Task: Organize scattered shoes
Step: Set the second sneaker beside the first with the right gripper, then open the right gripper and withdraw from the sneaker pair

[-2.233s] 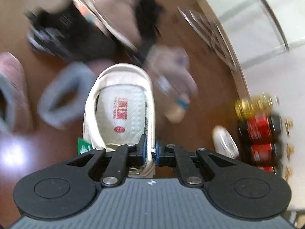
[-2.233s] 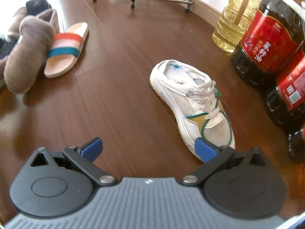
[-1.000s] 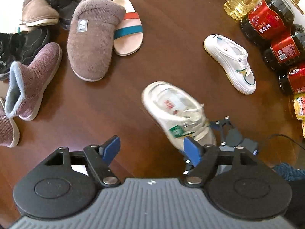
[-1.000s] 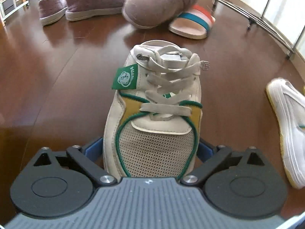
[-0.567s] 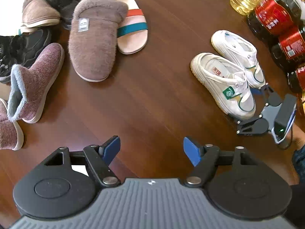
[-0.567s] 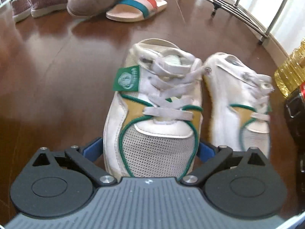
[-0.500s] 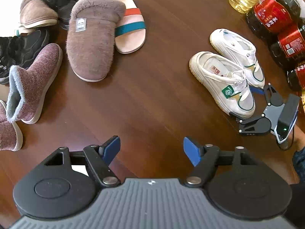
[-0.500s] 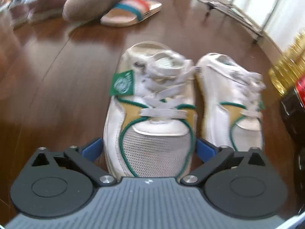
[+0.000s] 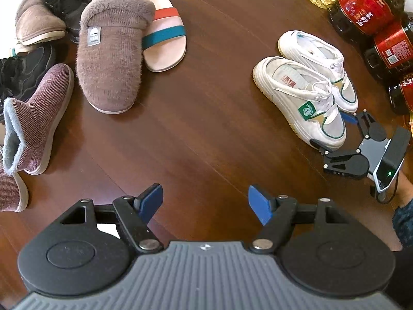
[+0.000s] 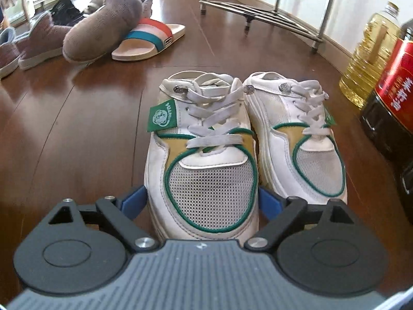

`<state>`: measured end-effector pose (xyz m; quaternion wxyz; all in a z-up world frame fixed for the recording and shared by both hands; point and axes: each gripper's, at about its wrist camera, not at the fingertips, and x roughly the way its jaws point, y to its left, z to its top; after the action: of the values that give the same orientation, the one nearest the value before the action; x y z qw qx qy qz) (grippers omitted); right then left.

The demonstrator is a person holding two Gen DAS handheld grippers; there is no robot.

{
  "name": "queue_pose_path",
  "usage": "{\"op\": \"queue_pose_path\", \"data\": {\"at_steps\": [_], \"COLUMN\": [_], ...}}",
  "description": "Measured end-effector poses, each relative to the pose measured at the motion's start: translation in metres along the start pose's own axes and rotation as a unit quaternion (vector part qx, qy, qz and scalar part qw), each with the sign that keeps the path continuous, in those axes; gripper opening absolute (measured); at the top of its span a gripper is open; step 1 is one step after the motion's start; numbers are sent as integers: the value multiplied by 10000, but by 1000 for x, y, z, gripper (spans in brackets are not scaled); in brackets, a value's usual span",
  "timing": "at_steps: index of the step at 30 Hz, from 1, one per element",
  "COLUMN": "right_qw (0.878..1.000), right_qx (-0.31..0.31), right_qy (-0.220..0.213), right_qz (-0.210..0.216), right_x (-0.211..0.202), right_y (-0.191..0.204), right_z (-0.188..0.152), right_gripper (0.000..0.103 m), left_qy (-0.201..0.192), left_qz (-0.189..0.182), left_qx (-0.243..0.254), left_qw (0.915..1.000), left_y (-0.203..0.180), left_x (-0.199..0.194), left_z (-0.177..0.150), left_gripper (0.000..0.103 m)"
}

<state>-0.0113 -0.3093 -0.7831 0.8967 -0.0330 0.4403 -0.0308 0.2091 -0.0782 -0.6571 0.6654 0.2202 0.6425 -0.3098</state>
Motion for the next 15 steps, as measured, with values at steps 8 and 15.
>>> {"op": "queue_pose_path", "data": {"at_steps": [8,15], "right_qw": [10000,9998], "right_qx": [-64,-134], "right_qy": [-8,-17], "right_qz": [-37,-122], "right_x": [5,5], "right_y": [-7,-1], "right_z": [6,8], "right_gripper": [89,89], "left_qy": [17,66], "left_qz": [-39,-57], "left_qx": [106,155], "left_qw": [9999,9998], "left_y": [-5,-10], "left_x": [1,5], "left_z": [2,2], "left_gripper": [74,74]}}
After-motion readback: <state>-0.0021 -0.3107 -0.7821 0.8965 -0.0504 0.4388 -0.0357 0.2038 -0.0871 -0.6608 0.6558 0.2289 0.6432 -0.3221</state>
